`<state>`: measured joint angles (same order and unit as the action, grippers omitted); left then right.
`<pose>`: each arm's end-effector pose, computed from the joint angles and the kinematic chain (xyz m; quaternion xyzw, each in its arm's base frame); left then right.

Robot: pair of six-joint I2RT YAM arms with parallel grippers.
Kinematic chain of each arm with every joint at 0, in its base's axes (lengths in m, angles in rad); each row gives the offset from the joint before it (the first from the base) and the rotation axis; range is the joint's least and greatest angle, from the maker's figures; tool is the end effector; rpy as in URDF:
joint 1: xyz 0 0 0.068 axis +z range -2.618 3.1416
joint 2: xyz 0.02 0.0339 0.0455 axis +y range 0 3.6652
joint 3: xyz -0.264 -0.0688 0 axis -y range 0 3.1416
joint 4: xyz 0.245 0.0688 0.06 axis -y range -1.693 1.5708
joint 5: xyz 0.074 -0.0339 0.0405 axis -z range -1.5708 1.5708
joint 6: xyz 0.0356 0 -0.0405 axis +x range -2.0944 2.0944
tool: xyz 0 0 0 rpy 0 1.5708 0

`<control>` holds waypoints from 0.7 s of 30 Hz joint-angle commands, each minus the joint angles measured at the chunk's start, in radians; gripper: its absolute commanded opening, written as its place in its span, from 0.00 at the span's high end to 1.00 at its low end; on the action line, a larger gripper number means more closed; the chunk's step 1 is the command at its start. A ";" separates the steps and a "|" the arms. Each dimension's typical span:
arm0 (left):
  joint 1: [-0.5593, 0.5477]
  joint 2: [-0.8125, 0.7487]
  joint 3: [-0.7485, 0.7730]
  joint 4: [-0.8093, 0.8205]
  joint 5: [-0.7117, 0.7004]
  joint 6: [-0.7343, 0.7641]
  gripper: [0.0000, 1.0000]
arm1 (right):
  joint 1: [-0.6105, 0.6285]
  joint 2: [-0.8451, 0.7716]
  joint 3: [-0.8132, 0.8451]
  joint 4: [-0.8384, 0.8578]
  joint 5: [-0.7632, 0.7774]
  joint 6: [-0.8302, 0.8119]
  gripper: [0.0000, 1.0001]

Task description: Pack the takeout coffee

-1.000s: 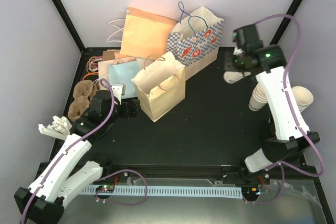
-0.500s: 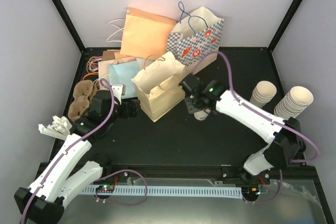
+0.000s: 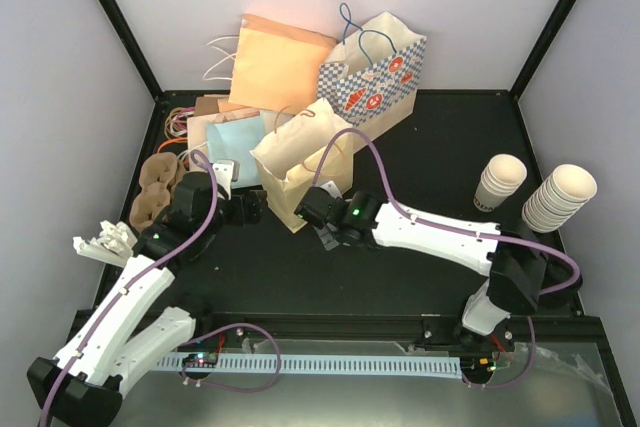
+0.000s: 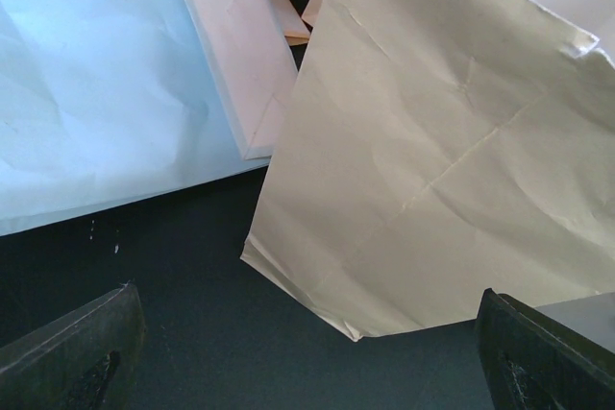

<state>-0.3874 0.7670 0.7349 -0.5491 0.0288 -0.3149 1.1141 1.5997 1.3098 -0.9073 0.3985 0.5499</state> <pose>0.1555 -0.0645 0.2887 0.0387 0.8791 -0.1752 0.4415 0.1529 0.2798 0.2654 -0.2328 0.9353 0.0036 0.2664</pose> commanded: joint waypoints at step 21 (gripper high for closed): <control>0.004 -0.010 -0.005 -0.001 0.010 0.002 0.03 | 0.047 0.026 0.074 -0.033 0.089 0.035 0.72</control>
<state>-0.3874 0.7670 0.7345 -0.5491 0.0303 -0.3149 1.1553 1.6703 1.3224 -0.9077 0.4141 0.5632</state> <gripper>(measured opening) 0.966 0.282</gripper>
